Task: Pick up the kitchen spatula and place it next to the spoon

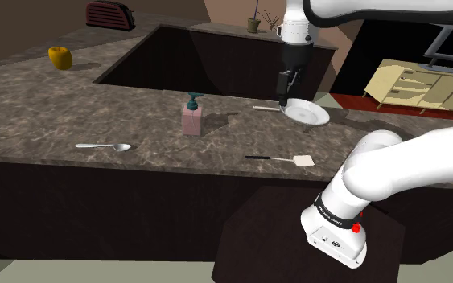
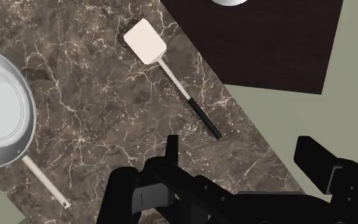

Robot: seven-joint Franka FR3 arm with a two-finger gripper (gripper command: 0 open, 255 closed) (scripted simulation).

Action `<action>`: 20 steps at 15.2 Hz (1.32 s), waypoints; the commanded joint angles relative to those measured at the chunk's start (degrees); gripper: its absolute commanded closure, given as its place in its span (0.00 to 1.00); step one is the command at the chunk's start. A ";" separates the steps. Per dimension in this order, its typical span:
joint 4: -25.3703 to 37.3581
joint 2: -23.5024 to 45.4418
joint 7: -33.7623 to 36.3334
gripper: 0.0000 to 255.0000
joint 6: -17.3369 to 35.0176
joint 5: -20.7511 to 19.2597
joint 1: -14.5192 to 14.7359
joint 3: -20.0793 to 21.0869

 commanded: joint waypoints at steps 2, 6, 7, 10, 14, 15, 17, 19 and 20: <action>-2.04 -0.36 -2.31 0.00 1.84 -0.31 0.39 -1.21; -9.37 -0.58 -11.53 0.00 9.45 -1.76 1.76 -6.23; -10.99 -0.29 -13.87 0.00 11.43 -2.14 2.02 -7.49; -15.29 1.51 -20.92 0.00 17.63 -3.34 2.82 -11.43; -19.61 6.29 -30.59 0.00 26.54 -4.71 4.11 -16.89; -20.42 7.93 -33.08 0.00 28.89 -4.93 4.52 -18.28; -21.70 11.76 -38.22 0.00 33.71 -5.11 5.55 -21.09; -22.53 16.28 -43.65 0.00 38.66 -4.77 6.96 -23.94; -22.77 18.78 -46.52 0.00 41.15 -4.30 7.84 -25.37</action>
